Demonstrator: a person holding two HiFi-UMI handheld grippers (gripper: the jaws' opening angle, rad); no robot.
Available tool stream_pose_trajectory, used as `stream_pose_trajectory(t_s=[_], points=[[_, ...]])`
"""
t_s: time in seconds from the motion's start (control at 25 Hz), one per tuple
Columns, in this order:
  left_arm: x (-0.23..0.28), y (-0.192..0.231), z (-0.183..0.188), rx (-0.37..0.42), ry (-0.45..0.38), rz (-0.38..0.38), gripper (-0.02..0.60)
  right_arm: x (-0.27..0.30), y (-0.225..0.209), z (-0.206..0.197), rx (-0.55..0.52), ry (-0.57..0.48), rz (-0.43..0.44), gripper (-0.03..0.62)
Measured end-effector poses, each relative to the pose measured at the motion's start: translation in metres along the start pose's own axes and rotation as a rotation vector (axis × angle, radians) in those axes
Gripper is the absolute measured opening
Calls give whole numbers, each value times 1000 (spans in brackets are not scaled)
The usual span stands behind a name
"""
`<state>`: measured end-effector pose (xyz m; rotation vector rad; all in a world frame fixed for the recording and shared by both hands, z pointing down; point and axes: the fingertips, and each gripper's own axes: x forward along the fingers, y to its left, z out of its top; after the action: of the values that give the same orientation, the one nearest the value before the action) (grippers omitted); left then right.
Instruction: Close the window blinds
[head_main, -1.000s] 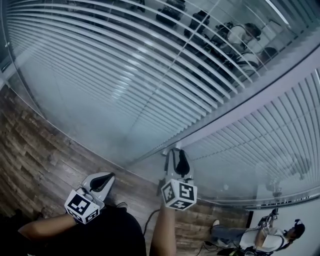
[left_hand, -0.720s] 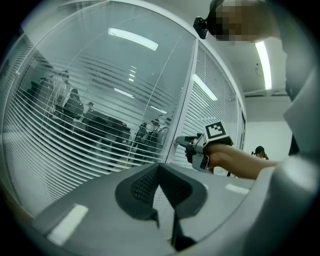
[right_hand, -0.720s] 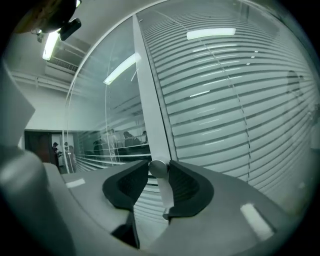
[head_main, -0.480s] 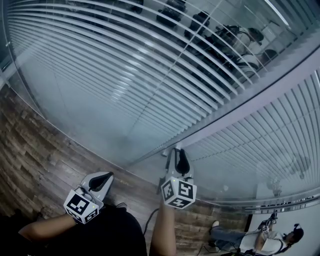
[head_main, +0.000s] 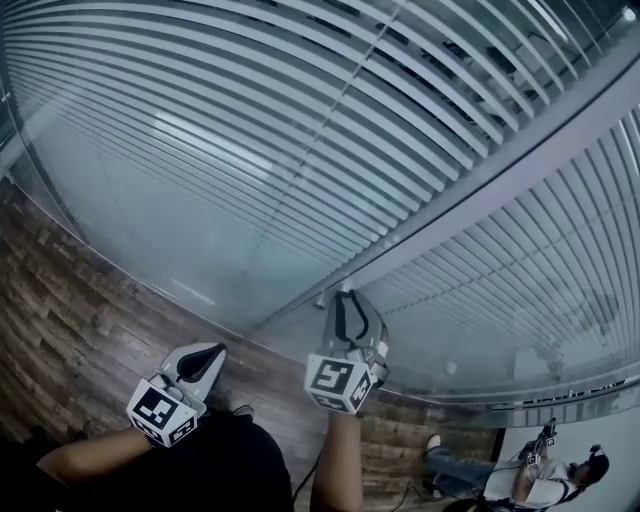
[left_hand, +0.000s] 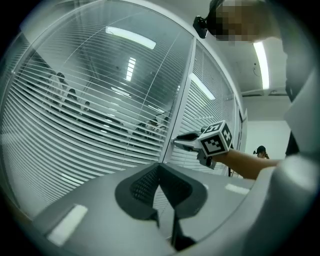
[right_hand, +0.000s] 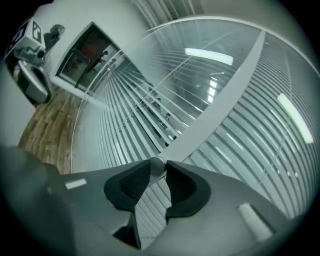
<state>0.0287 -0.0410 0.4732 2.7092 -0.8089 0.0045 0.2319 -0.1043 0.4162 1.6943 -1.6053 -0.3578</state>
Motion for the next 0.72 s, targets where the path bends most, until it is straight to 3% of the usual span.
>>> stream_pose_trajectory(t_s=[0.08,0.2,0.28,0.36,0.52,0.6,0.72], points=[[7,0,2,4,1,-4,2,4,-5,-3,237,-41,29,101],[10,-4,5,25,-3,-21,2,3,-9,-12,692,-101,85,109],[11,-4,2,29,3,-29,2,7,-5,-18,858,-117,102,157],[11,-3,-4,21,7,-31,2,9,-2,-20,921,-135,96,183],[6,-2,-5,6,1,-27,2,11,-4,-14,948,-145,60,141],[6,-3,0,1,-4,-23,2,11,-8,-11,898,-129,55,140],[4,-1,3,-2,-4,-16,2,8,-9,-10,729,-95,58,137]])
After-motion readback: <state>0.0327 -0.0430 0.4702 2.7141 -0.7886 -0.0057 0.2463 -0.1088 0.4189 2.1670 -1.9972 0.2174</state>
